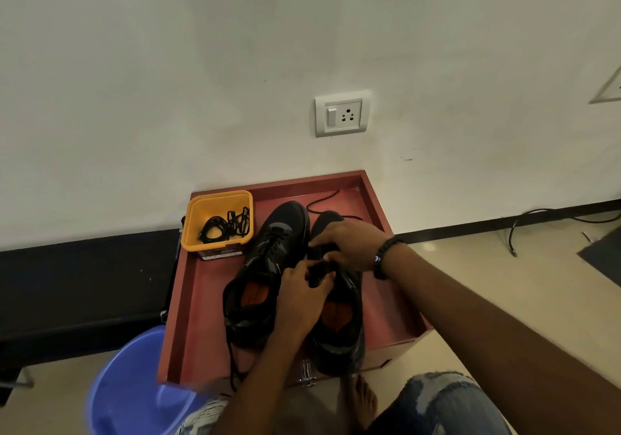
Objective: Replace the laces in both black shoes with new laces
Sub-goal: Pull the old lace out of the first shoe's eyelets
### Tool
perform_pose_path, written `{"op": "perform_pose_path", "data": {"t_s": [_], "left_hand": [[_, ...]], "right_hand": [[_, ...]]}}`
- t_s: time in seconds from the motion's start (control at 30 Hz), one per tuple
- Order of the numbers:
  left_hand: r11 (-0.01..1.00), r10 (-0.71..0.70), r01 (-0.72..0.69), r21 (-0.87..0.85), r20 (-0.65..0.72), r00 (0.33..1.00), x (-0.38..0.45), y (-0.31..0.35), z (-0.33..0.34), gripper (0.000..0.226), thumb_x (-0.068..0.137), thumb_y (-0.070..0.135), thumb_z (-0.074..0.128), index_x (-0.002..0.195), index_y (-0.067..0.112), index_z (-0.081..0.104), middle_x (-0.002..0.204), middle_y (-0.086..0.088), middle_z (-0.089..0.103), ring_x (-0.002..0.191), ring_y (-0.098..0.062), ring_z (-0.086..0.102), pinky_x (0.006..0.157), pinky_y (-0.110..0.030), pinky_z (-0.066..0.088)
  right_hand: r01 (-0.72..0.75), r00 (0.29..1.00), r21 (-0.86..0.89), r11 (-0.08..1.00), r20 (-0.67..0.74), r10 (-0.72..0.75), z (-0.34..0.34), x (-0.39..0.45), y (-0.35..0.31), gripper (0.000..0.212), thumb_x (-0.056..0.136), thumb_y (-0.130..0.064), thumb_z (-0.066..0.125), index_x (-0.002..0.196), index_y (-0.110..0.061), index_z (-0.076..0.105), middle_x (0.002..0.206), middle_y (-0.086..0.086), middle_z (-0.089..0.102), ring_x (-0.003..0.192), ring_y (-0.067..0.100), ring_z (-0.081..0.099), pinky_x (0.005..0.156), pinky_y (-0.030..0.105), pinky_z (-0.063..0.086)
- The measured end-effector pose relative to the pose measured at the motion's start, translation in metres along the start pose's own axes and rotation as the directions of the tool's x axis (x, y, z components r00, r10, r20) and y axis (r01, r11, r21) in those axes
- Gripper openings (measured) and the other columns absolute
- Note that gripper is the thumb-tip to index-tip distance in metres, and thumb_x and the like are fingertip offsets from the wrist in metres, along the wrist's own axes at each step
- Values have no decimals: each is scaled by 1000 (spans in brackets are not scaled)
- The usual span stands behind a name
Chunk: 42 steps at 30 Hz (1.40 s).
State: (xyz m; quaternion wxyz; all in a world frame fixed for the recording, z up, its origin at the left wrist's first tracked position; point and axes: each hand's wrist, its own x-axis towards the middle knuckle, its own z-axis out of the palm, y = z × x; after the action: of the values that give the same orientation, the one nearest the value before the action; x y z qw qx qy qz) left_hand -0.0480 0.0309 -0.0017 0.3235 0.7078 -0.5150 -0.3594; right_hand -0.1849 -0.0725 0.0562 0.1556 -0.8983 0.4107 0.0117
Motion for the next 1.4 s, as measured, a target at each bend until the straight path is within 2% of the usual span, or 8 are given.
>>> {"op": "perform_pose_path", "data": {"t_s": [0.2, 0.43, 0.6, 0.73, 0.93, 1.07, 1.27, 1.4], "left_hand": [[1000, 1, -1, -13, 0, 1000, 3, -2, 0, 44, 88, 49, 68, 126, 29, 58, 115, 4, 47, 105, -11, 55, 83, -26, 48], [999, -2, 3, -38, 8, 1000, 8, -2, 0, 41, 85, 51, 70, 120, 33, 61, 112, 3, 52, 101, -10, 56, 84, -27, 49], [1000, 0, 0, -6, 26, 1000, 9, -1, 0, 41, 86, 48, 70, 122, 31, 60, 111, 3, 51, 92, -4, 51, 68, -16, 39], [1000, -22, 22, -14, 9, 1000, 12, 0, -1, 46, 85, 49, 71, 125, 31, 60, 116, 2, 52, 102, -9, 52, 71, -16, 38], [999, -35, 36, -16, 17, 999, 10, 1, -1, 44, 85, 48, 71, 124, 31, 60, 115, 2, 52, 101, -9, 52, 75, -19, 40], [1000, -22, 22, -4, 1, 1000, 12, 0, 0, 45, 82, 51, 71, 121, 30, 61, 111, 1, 56, 96, -10, 58, 74, -24, 48], [999, -37, 37, 32, 17, 999, 9, 6, -1, 44, 85, 48, 70, 123, 29, 59, 113, 1, 50, 96, -9, 52, 70, -20, 39], [999, -35, 35, 17, 23, 999, 7, 4, -2, 43, 85, 49, 70, 123, 31, 60, 113, 2, 50, 95, -10, 52, 75, -23, 42]], "right_hand": [[44, 994, -274, 961, -82, -69, -4, 6, -5, 17, 99, -26, 49, 104, -23, 64, 104, -5, 57, 88, 11, 54, 81, 30, 50], [-166, 793, 511, 844, -440, 423, 21, -12, 0, 15, 101, -25, 50, 93, -20, 62, 100, -4, 57, 90, 11, 57, 79, 24, 47], [-184, 956, 183, 966, -195, 219, 17, -6, -9, 20, 101, -22, 45, 98, -17, 65, 97, -2, 63, 88, 17, 62, 84, 34, 53], [-104, 793, 605, 790, -429, 433, -23, 12, -4, 13, 102, -22, 48, 98, -21, 60, 91, -15, 58, 84, 0, 54, 76, 12, 40], [-158, 910, 438, 885, -283, 302, -24, 5, -12, 18, 100, -16, 45, 93, -18, 61, 93, -5, 63, 86, 14, 59, 78, 31, 51], [33, 706, 756, 653, -480, 520, -68, 14, -9, 19, 102, -22, 46, 101, -15, 64, 86, -7, 63, 82, 9, 60, 74, 21, 46], [-401, 893, 241, 884, -112, 436, -23, 6, 13, 10, 97, -19, 50, 101, -22, 58, 111, 5, 63, 102, 29, 62, 86, 37, 50], [-303, 928, 149, 941, -179, 327, 1, -8, 5, 43, 93, -22, 60, 134, -26, 50, 138, 2, 46, 123, 24, 50, 104, 44, 42]]}}
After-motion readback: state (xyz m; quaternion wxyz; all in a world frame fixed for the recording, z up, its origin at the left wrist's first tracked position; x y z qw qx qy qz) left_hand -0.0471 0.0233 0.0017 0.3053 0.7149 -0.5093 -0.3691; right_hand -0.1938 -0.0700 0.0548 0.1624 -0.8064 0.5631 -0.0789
